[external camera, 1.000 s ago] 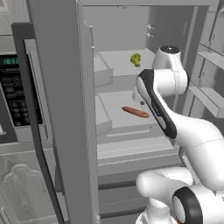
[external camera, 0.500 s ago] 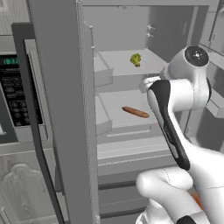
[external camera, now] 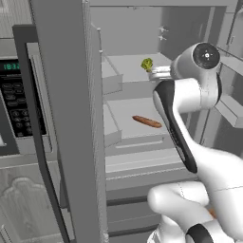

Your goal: Place the mustard and mayonnaise from the counter to the top shelf of the fridge. If the existing items in the fridge are on the top shelf, move them to other shelves.

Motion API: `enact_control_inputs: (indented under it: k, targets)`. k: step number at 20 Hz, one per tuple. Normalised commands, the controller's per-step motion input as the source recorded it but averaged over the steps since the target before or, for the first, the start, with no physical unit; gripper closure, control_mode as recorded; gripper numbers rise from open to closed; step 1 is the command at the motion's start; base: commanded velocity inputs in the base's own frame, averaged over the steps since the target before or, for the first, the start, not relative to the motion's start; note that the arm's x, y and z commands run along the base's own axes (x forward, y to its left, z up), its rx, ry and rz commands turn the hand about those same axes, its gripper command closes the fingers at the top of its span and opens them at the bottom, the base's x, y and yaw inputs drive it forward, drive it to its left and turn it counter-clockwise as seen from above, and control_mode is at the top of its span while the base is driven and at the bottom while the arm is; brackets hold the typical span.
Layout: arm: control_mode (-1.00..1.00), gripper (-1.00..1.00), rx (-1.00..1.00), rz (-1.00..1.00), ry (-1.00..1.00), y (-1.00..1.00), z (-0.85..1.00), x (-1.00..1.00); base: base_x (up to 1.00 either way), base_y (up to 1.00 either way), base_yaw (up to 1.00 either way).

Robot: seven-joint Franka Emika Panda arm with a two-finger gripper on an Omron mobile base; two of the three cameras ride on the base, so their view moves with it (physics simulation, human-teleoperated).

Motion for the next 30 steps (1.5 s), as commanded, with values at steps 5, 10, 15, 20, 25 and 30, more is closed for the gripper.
enact_control_inputs:
  k: [5,10,15,20,25,30]
  targets:
    - [-1.0,-1.0,0.07,-0.01,0.11,-0.08,0.02,0.91,0.0,0.0,0.0]
    - [-1.0,-1.0,0.01,0.0,0.09,-0.21,-0.14,0.81,0.0,0.0,0.0]
    - [-1.0,-1.0,0.0,0.0,0.04,-0.27,-0.34,0.67,0.0,0.0,0.0]
    - [-1.0,-1.0,0.0,0.0,0.01,-0.14,-0.3,0.64,0.0,0.0,0.0]
    - [-1.0,-1.0,0.0,0.0,0.0,0.0,-0.15,0.73,0.0,0.0,0.0]
    - [-1.0,-1.0,0.0,0.0,0.0,0.0,-0.1,0.67,0.0,0.0,0.0]
